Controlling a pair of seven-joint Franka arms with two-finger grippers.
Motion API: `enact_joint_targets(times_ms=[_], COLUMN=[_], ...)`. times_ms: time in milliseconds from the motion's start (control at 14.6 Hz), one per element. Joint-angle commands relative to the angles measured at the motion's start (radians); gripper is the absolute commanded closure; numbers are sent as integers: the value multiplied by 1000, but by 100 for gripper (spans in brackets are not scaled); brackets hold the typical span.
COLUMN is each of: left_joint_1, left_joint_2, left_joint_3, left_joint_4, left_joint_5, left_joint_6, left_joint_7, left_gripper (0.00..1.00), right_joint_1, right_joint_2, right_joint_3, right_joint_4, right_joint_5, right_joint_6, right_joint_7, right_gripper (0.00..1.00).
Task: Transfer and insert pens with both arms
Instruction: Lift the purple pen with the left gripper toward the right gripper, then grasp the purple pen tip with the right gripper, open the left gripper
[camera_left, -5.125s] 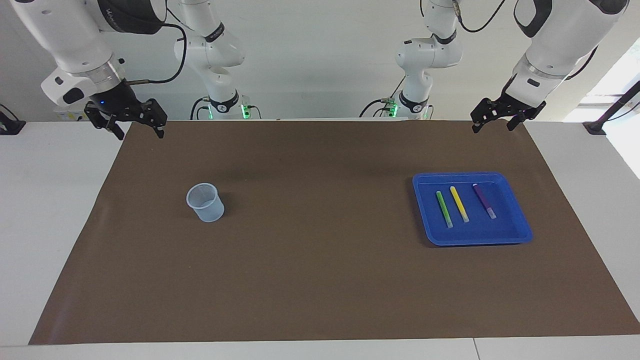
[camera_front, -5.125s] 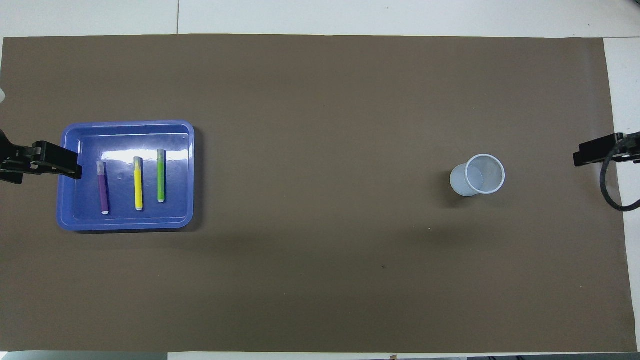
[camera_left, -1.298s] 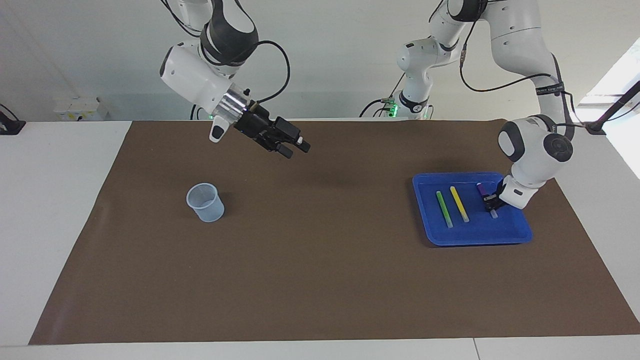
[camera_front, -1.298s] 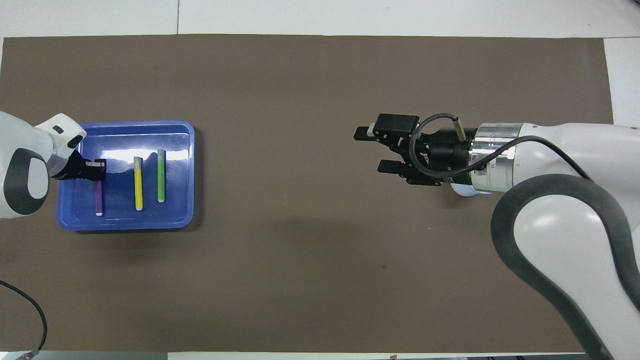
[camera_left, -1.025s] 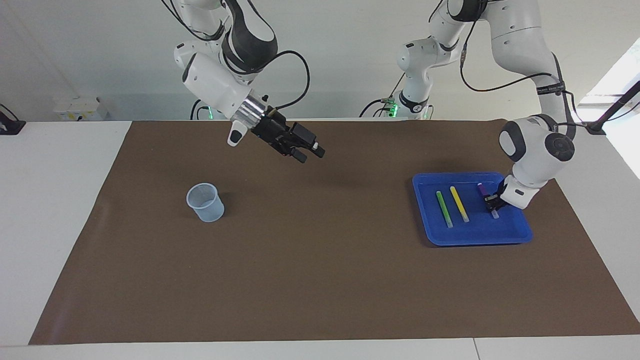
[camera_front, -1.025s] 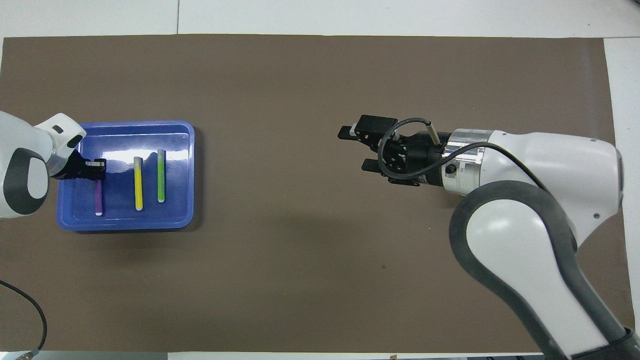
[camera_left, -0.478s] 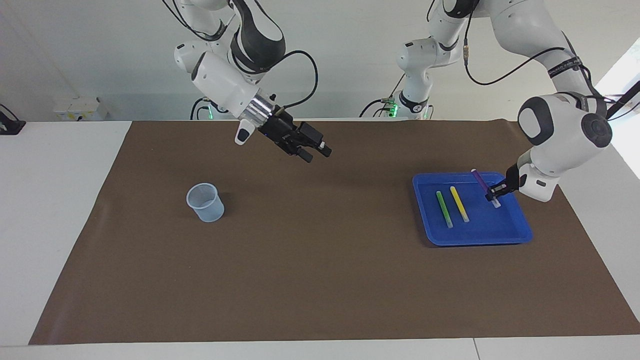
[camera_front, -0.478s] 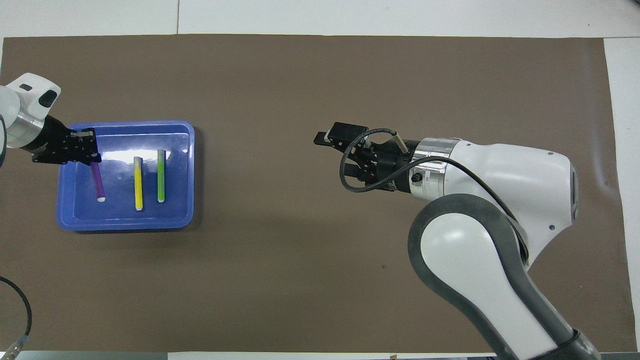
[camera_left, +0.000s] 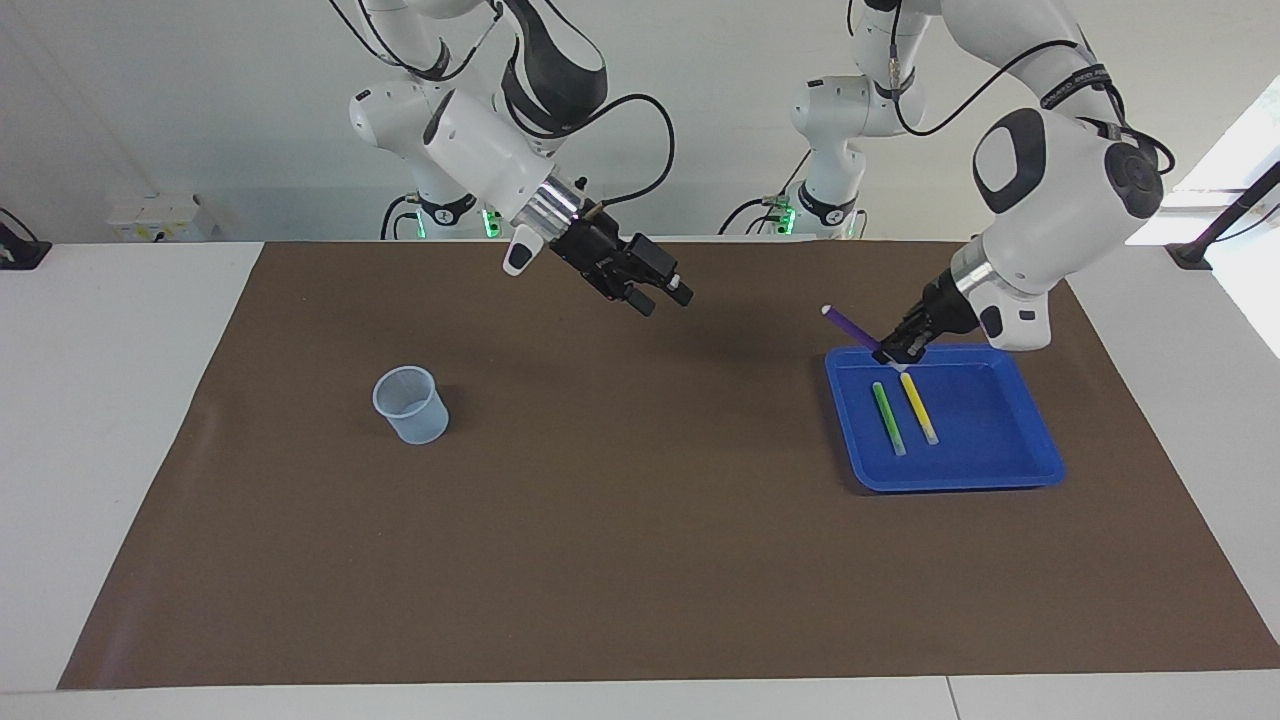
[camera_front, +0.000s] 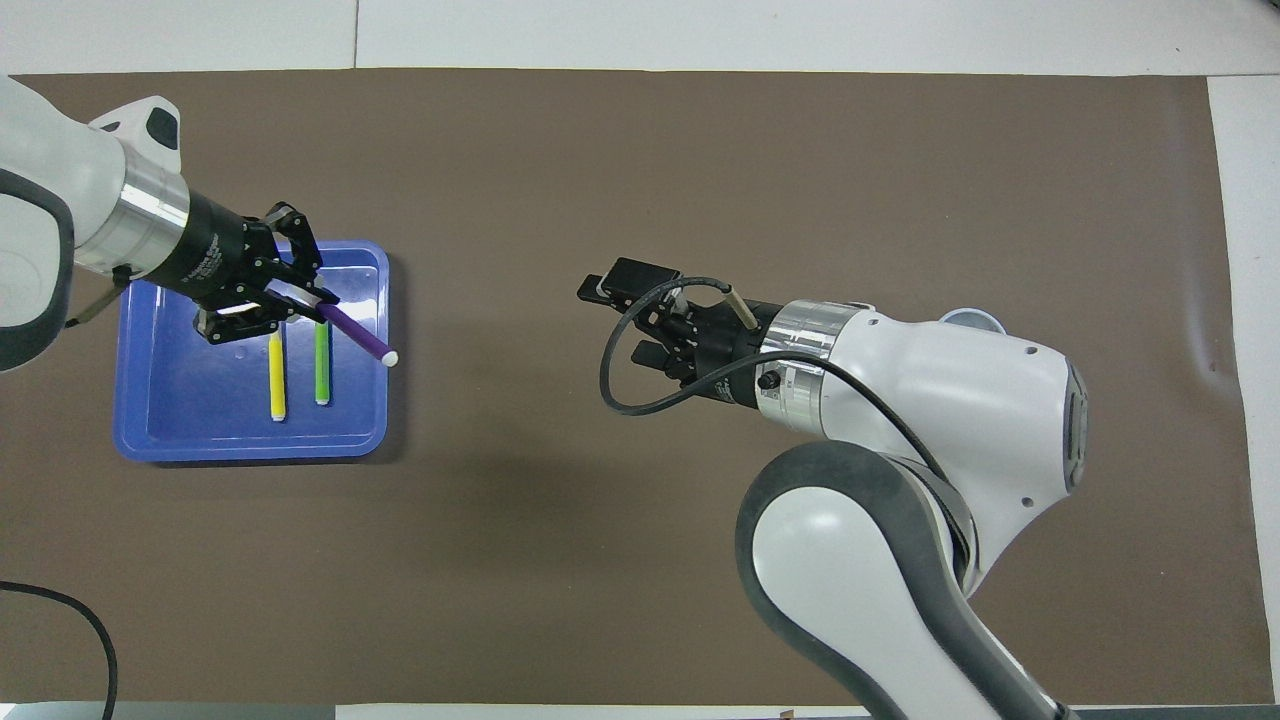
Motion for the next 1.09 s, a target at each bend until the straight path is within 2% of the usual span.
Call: enact_joint_targets(times_ms=[0,273,410,683,1025], left_joint_1=[-40,-81,-103,-153,-158], left_joint_2=[-32,-68,-79,-82,-82], left_joint_3=[13,13,13,13,13], left_joint_4=[-55,-130,-159,-172,-175], left_joint_5=[-116,-282,-337,-377,-394], left_joint_6=[20,54,87,164,169], left_joint_7=[-143,-229,-273,-370,-381], left_gripper=[100,100,100,100,100], right_joint_1=[20,45,46,53,53], right_joint_2=[14,14,12,14,14], right_joint_3=[0,0,0,14,14], right_joint_4=[18,21,21,26,35], right_joint_5=[23,23,23,8,3], right_joint_6=[29,29,26,23,18], right_joint_7=[15,15,14,5,-1], right_gripper=[0,3,18,23,30])
